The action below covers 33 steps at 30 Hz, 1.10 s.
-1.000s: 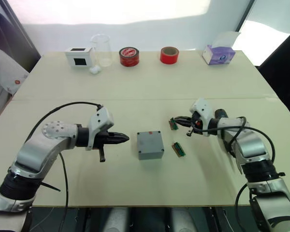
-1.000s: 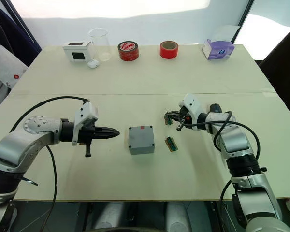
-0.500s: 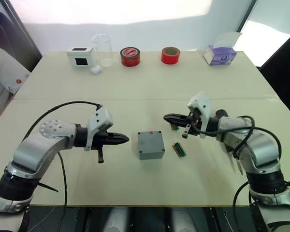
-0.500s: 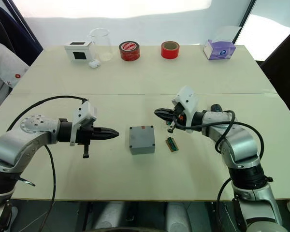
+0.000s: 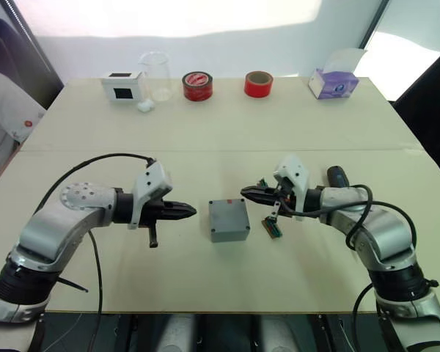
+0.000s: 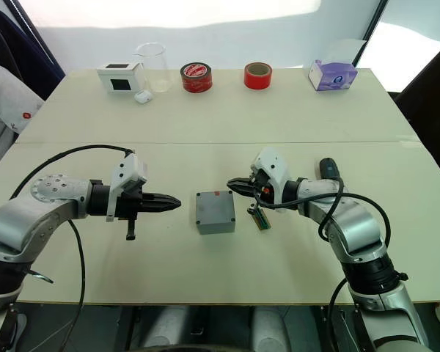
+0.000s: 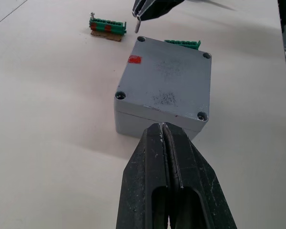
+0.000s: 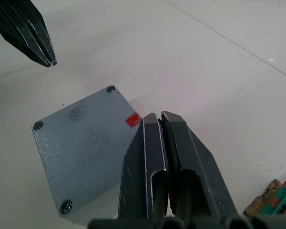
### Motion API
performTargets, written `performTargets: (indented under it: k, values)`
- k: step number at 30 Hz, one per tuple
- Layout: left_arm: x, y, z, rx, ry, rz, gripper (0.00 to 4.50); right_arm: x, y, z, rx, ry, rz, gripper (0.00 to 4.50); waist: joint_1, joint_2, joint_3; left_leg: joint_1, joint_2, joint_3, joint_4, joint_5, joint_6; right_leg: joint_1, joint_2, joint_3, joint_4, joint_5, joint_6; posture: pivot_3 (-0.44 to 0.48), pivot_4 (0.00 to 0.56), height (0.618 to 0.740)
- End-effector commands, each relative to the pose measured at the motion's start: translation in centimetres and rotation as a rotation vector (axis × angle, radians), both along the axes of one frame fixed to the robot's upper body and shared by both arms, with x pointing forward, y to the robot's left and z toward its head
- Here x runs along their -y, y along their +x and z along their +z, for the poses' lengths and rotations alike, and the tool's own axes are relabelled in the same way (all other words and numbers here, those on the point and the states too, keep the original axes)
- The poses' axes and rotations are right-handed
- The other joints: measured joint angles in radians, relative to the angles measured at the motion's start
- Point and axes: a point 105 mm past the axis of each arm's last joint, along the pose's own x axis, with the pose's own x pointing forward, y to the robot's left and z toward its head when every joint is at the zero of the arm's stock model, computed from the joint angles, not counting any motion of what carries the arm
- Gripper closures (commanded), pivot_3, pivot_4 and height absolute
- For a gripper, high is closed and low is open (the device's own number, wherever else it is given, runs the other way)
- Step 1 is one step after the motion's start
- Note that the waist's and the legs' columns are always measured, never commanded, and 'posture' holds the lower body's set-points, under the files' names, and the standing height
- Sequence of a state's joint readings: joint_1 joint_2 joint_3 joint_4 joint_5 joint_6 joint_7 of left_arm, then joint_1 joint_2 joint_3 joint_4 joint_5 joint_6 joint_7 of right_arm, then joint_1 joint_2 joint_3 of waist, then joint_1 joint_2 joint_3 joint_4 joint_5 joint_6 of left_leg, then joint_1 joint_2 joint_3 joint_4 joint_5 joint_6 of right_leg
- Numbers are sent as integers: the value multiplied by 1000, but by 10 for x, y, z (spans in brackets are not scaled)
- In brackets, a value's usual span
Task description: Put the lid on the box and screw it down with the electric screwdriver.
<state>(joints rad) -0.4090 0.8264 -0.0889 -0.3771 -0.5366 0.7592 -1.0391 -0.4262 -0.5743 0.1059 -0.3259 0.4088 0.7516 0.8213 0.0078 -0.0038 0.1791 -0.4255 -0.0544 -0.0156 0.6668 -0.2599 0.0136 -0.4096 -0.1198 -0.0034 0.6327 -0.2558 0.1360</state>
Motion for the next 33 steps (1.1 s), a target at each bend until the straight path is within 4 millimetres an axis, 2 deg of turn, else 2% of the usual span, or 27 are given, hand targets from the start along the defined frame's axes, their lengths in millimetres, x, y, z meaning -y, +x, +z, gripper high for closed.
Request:
performTargets:
  k: [1,33]
  values:
    - [-1,0,12,55,8,-3,4500,0,-3,5,33,-3,16,4472,0,0,0,0,0,0,0,0,0,0,0,0,0,0,0,0,150,740]
    - [-1,0,9,48,14,-7,4500,-3,-6,-5,3,-23,27,4472,-1,0,0,0,0,0,0,0,0,0,0,0,0,0,0,0,150,740]
